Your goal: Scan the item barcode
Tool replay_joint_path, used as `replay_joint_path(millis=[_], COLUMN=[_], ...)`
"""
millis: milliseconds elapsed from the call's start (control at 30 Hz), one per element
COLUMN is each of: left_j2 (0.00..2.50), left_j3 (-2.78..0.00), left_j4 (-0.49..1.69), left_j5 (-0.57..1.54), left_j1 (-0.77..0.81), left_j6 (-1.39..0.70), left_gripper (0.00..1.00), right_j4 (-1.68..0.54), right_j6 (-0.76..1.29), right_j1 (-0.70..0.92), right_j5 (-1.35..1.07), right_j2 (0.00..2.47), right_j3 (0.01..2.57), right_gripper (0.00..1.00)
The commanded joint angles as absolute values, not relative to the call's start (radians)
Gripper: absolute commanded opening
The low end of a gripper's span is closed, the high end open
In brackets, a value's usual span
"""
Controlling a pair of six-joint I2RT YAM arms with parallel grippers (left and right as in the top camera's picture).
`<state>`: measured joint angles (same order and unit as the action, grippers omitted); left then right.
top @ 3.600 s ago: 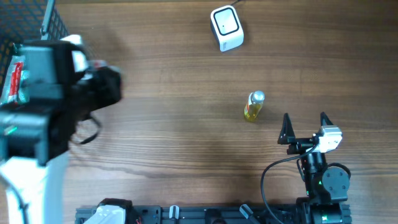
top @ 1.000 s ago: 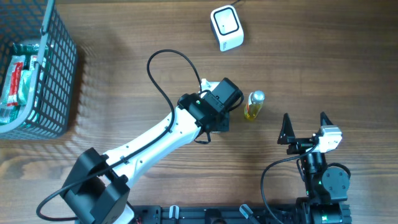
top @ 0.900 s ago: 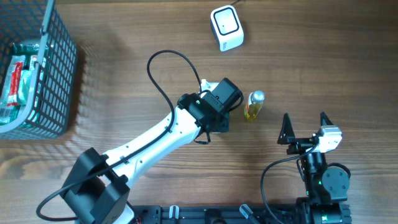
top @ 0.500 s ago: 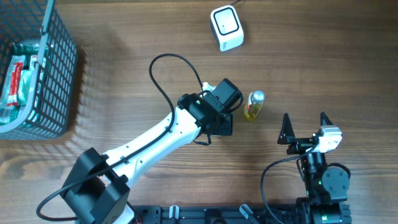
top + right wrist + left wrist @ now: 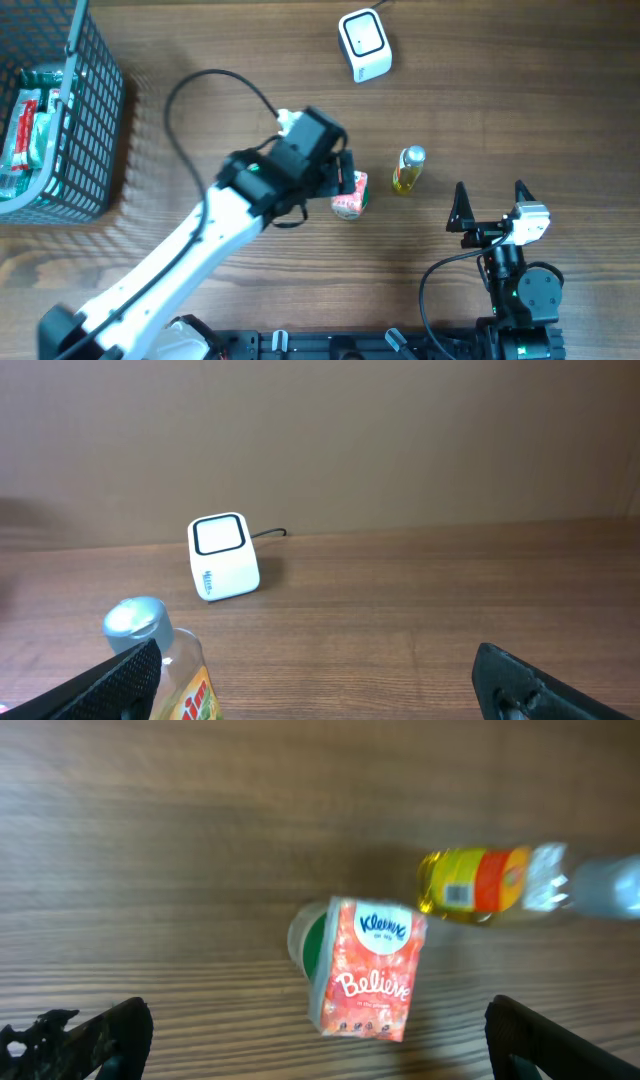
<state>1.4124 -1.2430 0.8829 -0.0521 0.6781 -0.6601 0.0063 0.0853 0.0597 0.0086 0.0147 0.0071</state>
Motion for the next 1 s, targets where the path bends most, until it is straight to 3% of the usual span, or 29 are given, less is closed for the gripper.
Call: replay_joint_path(millis=[0, 600, 967], left_j2=[1.32, 1.18, 1.228], left_j3=[-1.25, -1.254, -1.274], left_j4=[0.881, 0.892, 1.11], left_j5=[-0.069, -0.08, -0.181], left_j1=[0.625, 0.354, 0.234], left_j6=[-0.658, -0.5, -0.506], left_gripper=[1.0, 1.0, 1.0], right_j4=[0.009, 0.009, 0.009], right_j6=[0.085, 0.085, 0.086], right_j1=[0.054, 0.054, 0.054], right_j5=[0.022, 0.022, 0.022], right_j2=[0.014, 0.014, 0.014], right_j3=[0.005, 0.005, 0.005], right_gripper=[1.0, 1.0, 1.0])
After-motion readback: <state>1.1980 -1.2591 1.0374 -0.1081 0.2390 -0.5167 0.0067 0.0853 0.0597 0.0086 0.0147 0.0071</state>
